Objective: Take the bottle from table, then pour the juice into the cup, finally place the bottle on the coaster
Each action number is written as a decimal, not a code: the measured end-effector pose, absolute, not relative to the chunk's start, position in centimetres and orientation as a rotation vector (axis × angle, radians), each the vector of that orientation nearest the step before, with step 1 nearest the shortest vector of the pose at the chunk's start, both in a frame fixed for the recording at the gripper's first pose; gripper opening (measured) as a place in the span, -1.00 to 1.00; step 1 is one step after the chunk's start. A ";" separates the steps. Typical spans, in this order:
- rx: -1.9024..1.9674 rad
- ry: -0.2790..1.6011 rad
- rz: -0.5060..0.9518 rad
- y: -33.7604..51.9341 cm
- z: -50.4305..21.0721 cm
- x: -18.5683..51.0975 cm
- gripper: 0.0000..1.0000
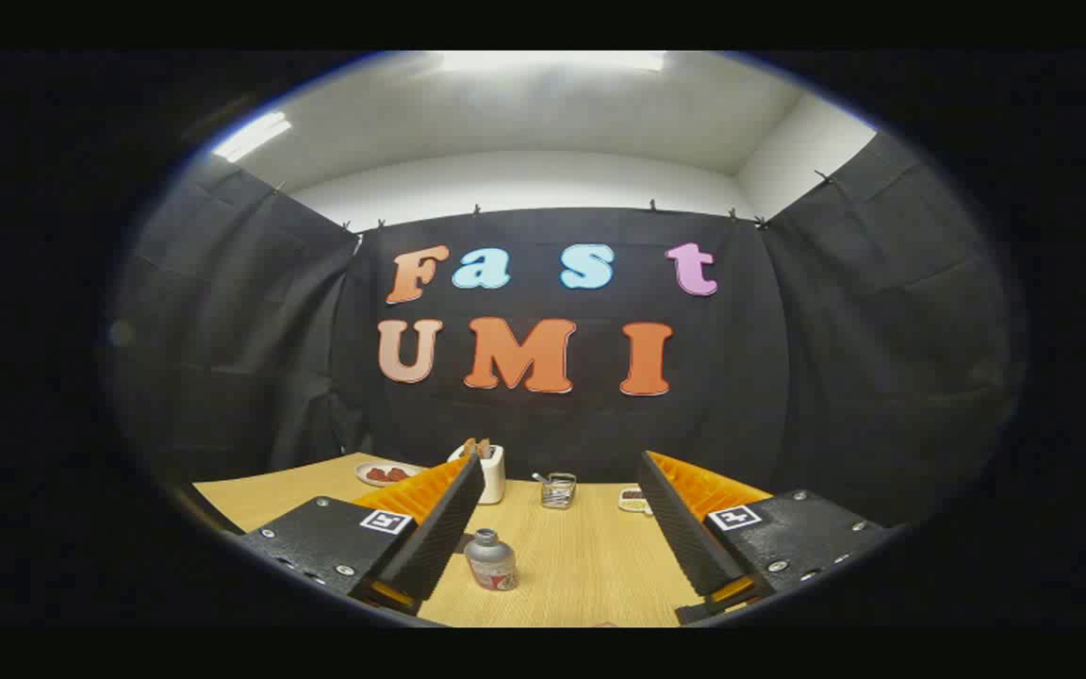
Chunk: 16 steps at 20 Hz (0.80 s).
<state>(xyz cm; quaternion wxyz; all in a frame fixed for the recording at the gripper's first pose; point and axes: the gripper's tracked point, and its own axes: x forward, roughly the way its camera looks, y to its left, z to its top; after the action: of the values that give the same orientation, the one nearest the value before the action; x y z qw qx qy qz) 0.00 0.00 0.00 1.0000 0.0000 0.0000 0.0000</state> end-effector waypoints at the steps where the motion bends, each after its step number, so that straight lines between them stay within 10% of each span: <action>1: -0.004 -0.002 0.003 0.2 0.2 0.2 0.96; 16: -0.003 -0.024 0.022 1.2 1.0 0.9 0.96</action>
<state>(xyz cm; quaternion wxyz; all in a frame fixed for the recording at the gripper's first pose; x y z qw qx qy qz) 0.93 1.21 0.96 0.9999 -0.0016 -0.0118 0.0108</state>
